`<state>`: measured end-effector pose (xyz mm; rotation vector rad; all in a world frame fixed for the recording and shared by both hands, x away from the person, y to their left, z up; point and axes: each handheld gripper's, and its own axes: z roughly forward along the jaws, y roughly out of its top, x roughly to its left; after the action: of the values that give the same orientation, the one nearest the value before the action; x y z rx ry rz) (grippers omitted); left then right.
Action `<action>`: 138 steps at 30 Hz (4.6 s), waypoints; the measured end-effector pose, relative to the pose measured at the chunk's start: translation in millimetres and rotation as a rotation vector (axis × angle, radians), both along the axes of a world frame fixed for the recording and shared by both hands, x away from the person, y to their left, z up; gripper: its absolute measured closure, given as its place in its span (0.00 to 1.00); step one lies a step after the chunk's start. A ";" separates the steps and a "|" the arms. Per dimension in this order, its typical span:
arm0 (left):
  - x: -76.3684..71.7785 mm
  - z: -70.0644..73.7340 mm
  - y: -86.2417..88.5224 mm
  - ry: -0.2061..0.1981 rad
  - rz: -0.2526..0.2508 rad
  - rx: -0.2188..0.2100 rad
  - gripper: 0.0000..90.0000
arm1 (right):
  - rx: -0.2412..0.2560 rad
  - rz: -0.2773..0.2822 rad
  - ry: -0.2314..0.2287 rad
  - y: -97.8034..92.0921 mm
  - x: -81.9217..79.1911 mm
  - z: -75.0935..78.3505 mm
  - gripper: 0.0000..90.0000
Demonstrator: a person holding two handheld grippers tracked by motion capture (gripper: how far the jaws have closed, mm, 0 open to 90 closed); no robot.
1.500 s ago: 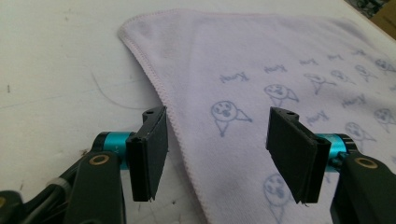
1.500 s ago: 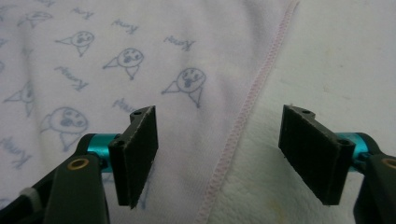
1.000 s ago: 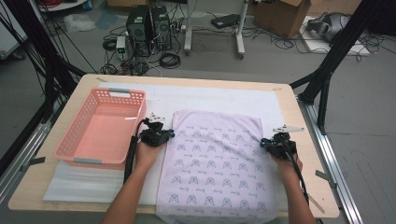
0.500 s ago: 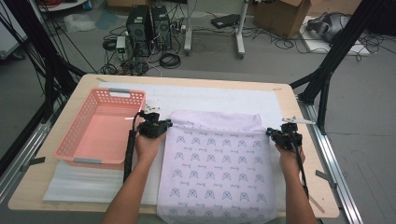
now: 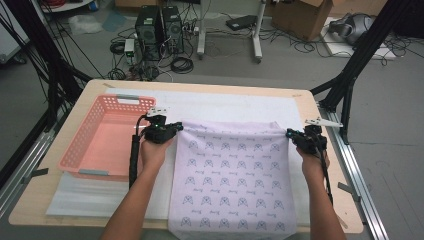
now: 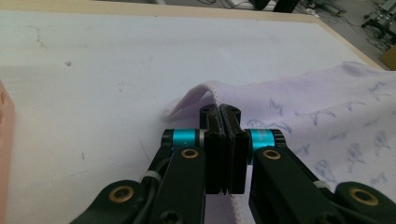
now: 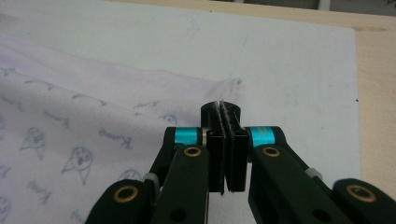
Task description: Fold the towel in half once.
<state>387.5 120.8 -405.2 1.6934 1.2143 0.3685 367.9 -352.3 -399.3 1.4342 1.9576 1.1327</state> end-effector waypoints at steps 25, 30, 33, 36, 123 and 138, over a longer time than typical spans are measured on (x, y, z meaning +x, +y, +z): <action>-97.4 -17.4 5.6 -0.047 -0.139 0.038 0.97 | -0.021 0.146 0.022 -7.1 -99.8 -15.6 0.99; -115.4 -30.4 7.3 -0.028 -0.163 0.067 0.97 | -0.037 0.157 0.037 -6.7 -113.8 -20.2 0.99; -120.4 -38.3 9.1 -0.008 -0.171 0.071 0.97 | -0.081 0.175 0.060 -3.8 -119.9 -27.7 0.99; -114.8 -41.8 7.1 0.023 -0.180 0.066 0.82 | -0.085 0.174 0.076 -3.1 -120.7 -34.0 0.98; -91.1 -38.2 4.3 0.042 -0.142 0.095 0.51 | -0.041 0.150 0.078 -0.1 -98.2 -29.3 0.58; -88.4 -44.5 -12.8 0.031 -0.127 0.208 0.95 | -0.091 0.197 0.106 15.5 -92.7 -46.8 0.94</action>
<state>299.1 108.0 -449.7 1.9512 1.1145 0.4028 275.3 -336.8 -446.0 1.3017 2.2355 1.0532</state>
